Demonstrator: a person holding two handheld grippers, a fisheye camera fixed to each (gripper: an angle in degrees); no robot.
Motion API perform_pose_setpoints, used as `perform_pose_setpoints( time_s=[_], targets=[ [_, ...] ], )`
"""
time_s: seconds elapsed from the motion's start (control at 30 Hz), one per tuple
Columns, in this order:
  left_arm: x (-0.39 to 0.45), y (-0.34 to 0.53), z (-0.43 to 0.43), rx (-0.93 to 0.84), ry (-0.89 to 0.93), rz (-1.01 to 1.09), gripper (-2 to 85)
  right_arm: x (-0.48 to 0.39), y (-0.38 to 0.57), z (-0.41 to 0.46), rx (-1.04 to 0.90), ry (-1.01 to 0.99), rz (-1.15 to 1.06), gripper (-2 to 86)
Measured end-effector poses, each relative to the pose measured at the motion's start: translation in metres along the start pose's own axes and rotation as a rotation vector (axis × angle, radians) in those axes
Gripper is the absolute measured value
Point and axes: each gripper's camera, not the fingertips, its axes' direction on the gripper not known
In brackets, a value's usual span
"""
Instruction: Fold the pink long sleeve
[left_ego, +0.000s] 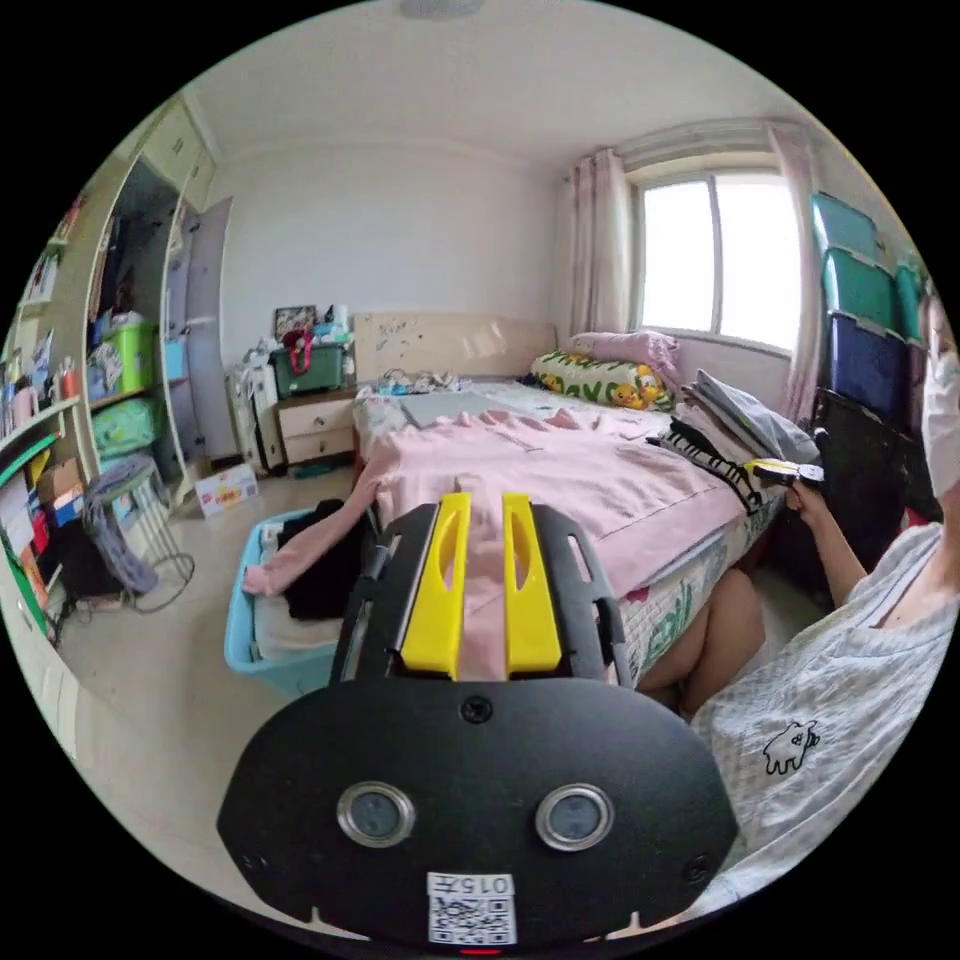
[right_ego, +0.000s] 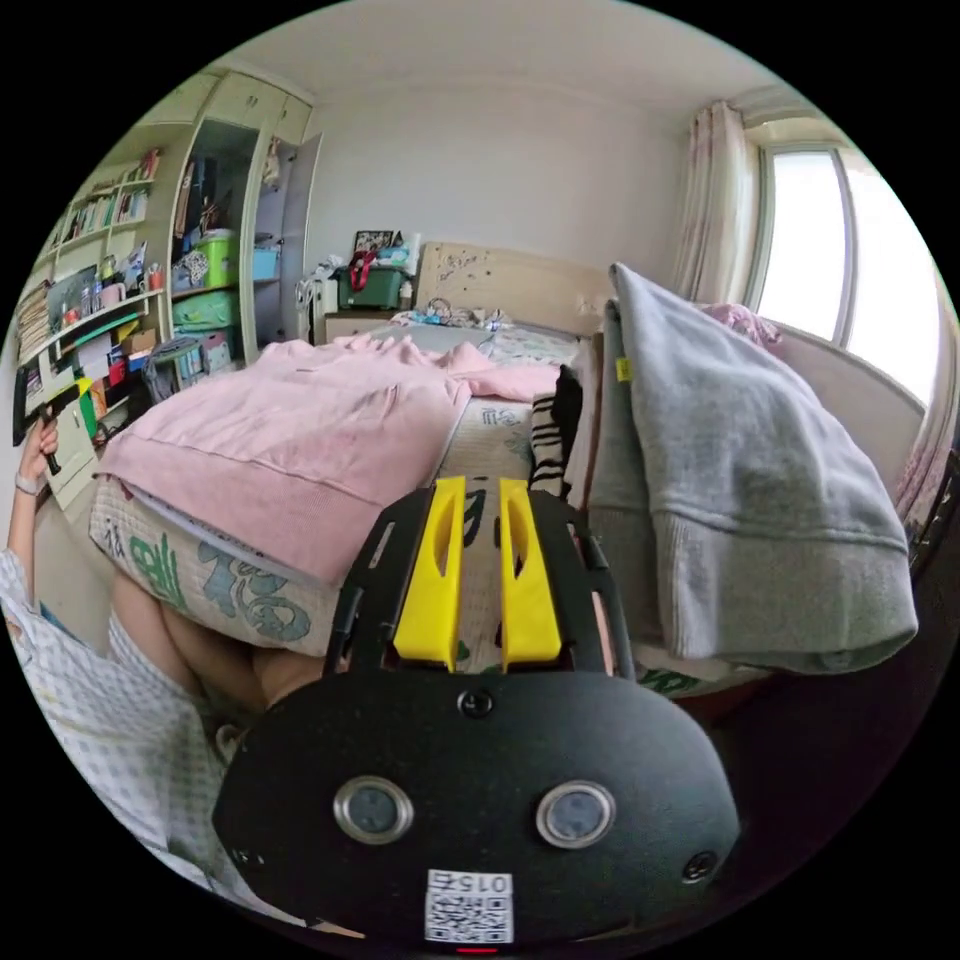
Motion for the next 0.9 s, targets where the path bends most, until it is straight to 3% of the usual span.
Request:
perform_pose_setpoints(
  time_s=[0.1,0.2,0.4,0.5,0.6,0.7,0.9],
  targets=[
    [0.074,-0.059,0.051,0.14,0.071,0.147,4.1,-0.012,-0.035,0.01,0.204,0.122,-0.024,9.8],
    [0.15,-0.121,0.137,0.153,0.121,0.284,6.0,-0.014,-0.078,0.045,0.317,0.183,-0.013,9.0],
    [0.268,-0.224,0.366,-0.043,0.276,0.384,7.3,0.057,-0.224,0.184,0.055,-0.114,0.287,11.1],
    [0.318,-0.214,0.482,-0.225,0.245,0.466,7.5,0.109,-0.277,0.261,-0.07,-0.072,0.493,11.2],
    [0.35,-0.17,0.547,-0.319,0.256,0.508,7.3,0.168,-0.3,0.33,-0.177,-0.105,0.757,11.7],
    [0.378,-0.125,0.587,-0.504,0.163,0.623,6.9,0.2,-0.322,0.387,-0.234,-0.013,0.798,13.3],
    [0.377,-0.098,0.603,-0.541,0.161,0.562,6.8,0.28,-0.331,0.463,-0.252,0.116,0.963,15.8]
  ],
)
